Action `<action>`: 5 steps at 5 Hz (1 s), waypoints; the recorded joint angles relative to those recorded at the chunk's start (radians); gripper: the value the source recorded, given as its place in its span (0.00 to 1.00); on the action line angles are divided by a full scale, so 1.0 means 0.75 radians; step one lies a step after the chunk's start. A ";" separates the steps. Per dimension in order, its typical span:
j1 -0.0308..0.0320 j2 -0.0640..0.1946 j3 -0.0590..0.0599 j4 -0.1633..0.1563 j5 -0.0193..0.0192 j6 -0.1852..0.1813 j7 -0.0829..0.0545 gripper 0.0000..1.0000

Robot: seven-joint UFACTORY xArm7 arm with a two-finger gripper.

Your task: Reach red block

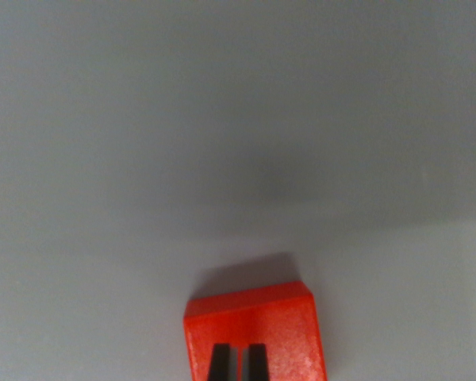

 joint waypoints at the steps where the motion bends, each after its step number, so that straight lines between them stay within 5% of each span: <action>1: 0.0000 0.000 0.000 0.000 0.0000 0.000 0.000 0.00; 5: -0.0064 0.013 -0.005 -0.028 -0.0046 -0.043 -0.003 0.00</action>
